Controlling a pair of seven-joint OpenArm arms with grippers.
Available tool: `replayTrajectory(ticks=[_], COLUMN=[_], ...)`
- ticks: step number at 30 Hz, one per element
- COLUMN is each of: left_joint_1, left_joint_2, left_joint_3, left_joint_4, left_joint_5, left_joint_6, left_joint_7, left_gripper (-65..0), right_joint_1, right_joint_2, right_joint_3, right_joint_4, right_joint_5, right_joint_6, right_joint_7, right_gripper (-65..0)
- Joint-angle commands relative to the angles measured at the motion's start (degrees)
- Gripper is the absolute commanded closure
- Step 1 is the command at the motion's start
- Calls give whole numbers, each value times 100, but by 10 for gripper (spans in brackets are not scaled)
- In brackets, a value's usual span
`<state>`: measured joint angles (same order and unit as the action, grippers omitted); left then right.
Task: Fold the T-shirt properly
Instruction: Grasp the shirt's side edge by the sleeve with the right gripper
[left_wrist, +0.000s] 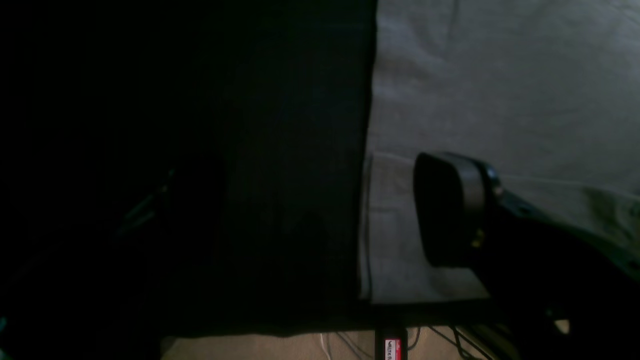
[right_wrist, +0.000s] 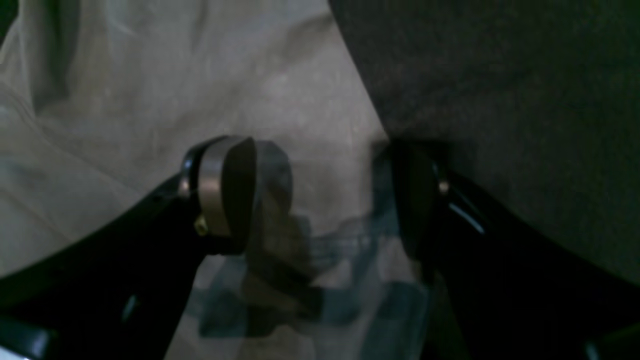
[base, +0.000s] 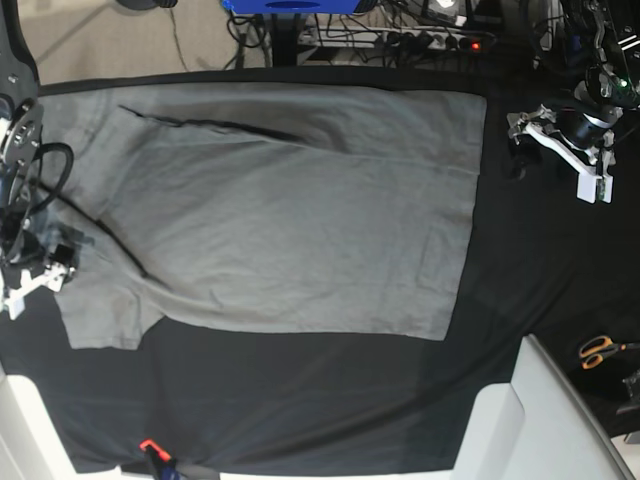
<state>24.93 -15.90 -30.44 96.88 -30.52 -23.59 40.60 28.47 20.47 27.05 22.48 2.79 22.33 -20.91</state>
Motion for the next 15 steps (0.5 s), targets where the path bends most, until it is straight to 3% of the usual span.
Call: replayTrajectory(ticks=[1, 11, 15], left_joint_1=[0, 0, 0], left_joint_2=[-93, -93, -93], left_joint_3=[-47, -47, -47], left_joint_4=[83, 83, 83], left_joint_5=[-91, -91, -91], left_joint_6=[-1, -1, -1], left_joint_7=[-91, -91, -91], left_gripper=[-571, -571, -571], right_joint_1=[111, 199, 190], right_joint_2=[129, 428, 340], right_joint_3=[-10, -28, -28], right_joint_4=[60, 60, 51], right_joint_5=[16, 7, 7], right_joint_6=[-74, -92, -57], right_joint_7=[38, 29, 29], right_gripper=[-404, -404, -404])
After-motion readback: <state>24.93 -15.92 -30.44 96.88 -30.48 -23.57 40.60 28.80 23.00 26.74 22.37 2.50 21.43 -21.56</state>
